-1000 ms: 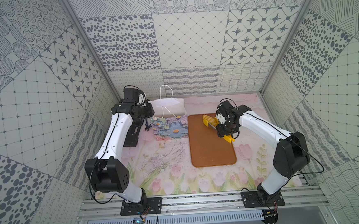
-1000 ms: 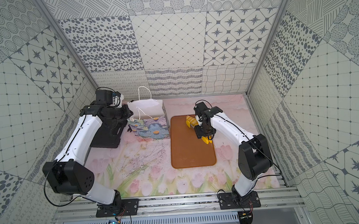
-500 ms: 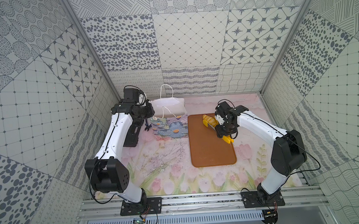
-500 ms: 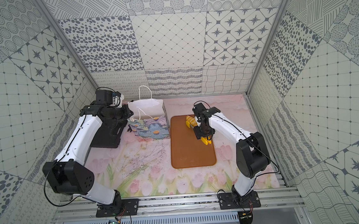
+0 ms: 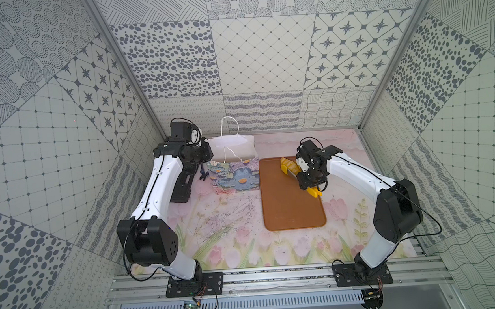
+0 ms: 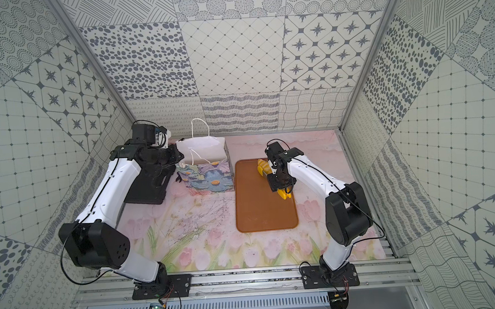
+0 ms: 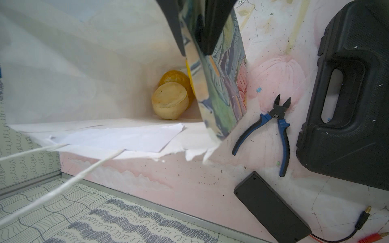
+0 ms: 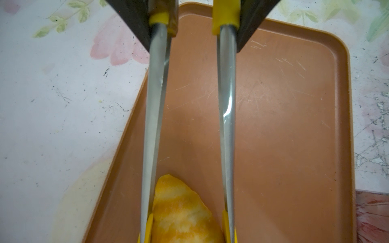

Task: Pack bread into a paper bag
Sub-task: Pick up the fake bread from the plate.

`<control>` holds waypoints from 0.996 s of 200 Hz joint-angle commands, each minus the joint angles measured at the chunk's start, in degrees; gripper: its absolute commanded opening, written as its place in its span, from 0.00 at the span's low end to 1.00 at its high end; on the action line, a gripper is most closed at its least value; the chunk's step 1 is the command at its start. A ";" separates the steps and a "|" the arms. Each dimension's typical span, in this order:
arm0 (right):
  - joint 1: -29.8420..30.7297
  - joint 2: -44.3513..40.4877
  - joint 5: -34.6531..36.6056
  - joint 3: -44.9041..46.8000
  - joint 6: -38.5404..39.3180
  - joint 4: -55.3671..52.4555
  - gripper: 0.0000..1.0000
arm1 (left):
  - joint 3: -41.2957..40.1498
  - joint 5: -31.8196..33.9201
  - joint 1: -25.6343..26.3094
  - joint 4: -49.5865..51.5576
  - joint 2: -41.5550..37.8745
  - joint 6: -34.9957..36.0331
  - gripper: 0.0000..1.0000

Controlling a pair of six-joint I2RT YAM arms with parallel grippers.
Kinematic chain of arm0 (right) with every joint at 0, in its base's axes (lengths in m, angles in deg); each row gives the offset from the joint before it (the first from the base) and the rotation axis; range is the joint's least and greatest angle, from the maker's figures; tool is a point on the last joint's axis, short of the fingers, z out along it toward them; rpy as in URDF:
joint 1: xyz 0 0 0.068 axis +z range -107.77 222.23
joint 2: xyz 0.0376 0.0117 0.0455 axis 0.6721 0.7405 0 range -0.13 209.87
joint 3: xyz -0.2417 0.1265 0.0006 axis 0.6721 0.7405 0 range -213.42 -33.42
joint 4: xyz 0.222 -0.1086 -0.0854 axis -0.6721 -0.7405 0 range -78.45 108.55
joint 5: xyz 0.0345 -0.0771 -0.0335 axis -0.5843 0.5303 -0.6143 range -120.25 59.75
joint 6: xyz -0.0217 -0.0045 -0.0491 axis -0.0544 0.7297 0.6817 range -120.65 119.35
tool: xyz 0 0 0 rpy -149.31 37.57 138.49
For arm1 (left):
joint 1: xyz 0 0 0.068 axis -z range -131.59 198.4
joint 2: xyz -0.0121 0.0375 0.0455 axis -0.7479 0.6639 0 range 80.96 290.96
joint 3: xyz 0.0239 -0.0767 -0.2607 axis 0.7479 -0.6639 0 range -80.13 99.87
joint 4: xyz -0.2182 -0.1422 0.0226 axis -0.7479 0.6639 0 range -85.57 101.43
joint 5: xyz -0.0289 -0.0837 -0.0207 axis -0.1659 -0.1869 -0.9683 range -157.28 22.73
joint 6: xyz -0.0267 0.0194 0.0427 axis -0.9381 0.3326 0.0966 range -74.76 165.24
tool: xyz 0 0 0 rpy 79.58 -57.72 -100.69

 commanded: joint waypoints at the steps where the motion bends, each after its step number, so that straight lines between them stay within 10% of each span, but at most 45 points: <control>1: 0.35 -2.08 0.93 -0.46 0.37 1.94 0.57 | 0.73 0.07 0.05 0.24 -0.27 0.87 0.16; 199: 2.59 -12.21 2.76 0.16 -1.42 -1.70 0.56 | 0.96 0.86 0.04 0.65 -1.02 0.52 0.16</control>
